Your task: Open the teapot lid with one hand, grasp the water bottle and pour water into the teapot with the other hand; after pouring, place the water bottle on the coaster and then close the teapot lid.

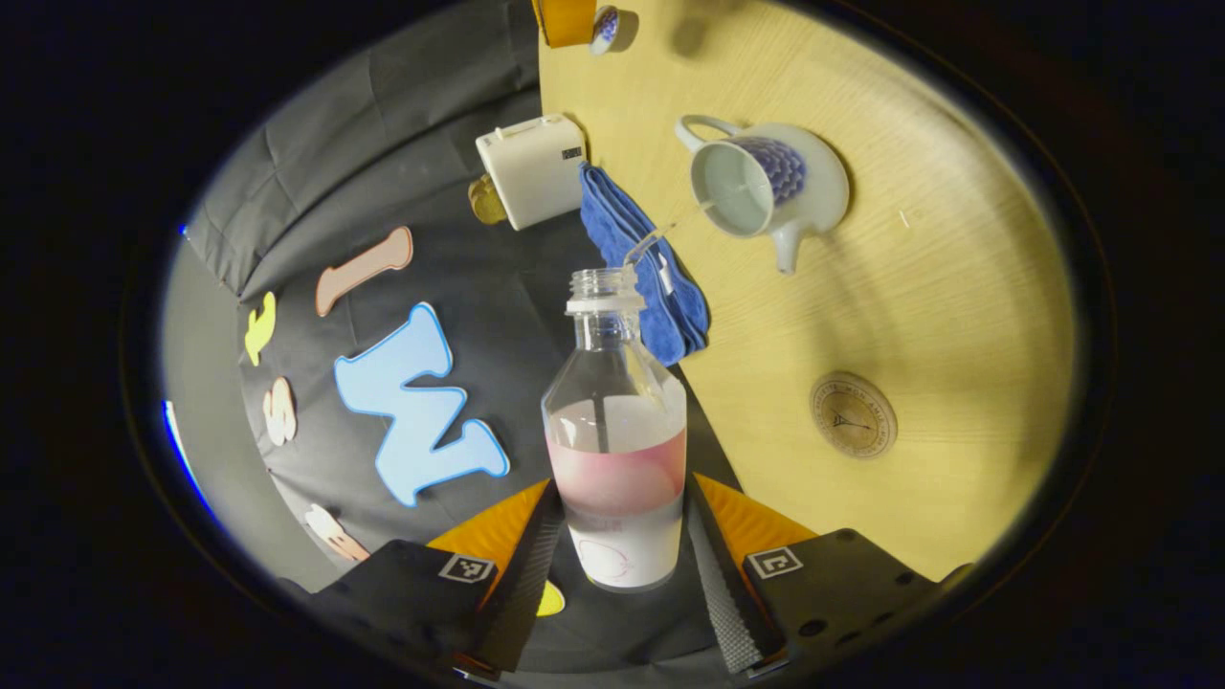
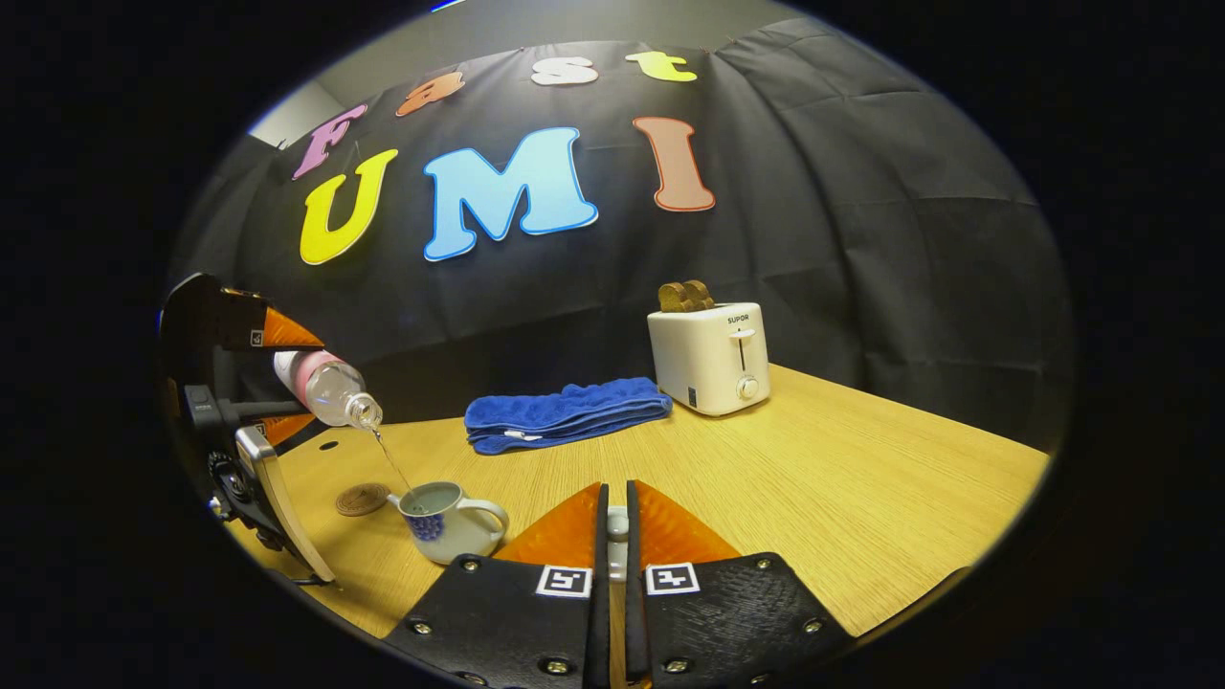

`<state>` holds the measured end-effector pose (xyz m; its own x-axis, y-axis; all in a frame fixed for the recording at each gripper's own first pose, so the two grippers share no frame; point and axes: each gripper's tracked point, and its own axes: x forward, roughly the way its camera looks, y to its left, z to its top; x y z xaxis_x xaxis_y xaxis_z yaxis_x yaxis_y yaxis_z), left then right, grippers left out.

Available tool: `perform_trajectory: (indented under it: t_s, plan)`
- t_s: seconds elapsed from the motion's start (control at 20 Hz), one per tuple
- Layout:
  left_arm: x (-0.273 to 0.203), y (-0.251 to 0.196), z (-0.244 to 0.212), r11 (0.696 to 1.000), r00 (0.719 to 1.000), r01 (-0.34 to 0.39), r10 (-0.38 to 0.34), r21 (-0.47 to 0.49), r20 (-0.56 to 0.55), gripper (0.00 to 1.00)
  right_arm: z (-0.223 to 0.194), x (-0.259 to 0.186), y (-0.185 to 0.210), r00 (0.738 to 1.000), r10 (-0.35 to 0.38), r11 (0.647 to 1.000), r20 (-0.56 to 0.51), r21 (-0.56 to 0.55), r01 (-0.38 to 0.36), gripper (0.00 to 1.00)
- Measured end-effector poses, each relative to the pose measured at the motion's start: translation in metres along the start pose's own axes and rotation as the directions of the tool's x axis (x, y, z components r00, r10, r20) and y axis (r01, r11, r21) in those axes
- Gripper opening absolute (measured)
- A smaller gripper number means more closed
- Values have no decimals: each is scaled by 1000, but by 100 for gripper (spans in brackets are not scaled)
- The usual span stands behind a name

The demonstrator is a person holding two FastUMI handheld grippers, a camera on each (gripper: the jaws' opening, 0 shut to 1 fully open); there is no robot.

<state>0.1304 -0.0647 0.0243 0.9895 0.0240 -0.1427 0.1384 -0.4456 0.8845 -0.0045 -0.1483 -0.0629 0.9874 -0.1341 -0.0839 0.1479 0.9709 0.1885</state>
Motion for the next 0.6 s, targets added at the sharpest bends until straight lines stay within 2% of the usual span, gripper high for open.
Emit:
perform_trajectory:
  t_s: [0.6]
  plan:
    - [-3,19,2,998,1000,-24,24,65,-5,87,1,-1,-2,1000,4,1000,3,14,-4,6]
